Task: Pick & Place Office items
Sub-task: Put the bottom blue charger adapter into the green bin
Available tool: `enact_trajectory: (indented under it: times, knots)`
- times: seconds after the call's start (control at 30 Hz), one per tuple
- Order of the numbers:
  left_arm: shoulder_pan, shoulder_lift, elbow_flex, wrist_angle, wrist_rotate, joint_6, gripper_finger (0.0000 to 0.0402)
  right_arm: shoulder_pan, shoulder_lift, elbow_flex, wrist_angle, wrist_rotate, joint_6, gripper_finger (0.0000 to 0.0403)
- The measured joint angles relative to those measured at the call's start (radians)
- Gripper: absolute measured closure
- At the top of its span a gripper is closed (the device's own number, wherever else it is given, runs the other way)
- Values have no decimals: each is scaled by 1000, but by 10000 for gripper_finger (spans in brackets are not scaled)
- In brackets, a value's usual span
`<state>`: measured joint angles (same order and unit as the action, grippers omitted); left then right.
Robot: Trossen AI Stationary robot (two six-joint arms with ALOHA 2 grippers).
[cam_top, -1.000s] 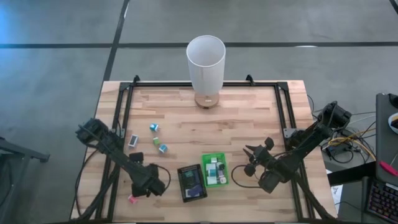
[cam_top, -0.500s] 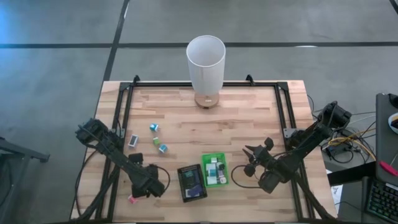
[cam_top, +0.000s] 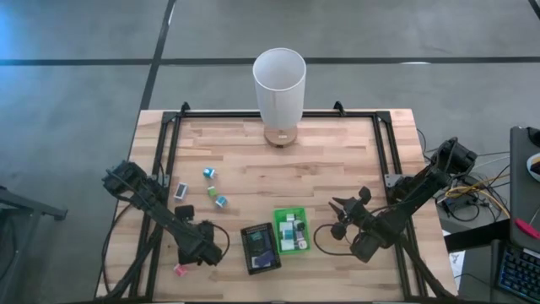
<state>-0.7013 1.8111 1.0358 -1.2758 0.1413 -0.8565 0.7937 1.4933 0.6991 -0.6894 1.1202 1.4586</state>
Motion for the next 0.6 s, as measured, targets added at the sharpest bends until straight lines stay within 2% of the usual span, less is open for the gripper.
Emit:
enact_trajectory:
  times: [0.6]
  knots:
    - [-1, 0, -80, 0, 58, 16, 51, 0, 0, 0, 5, 0, 0, 317]
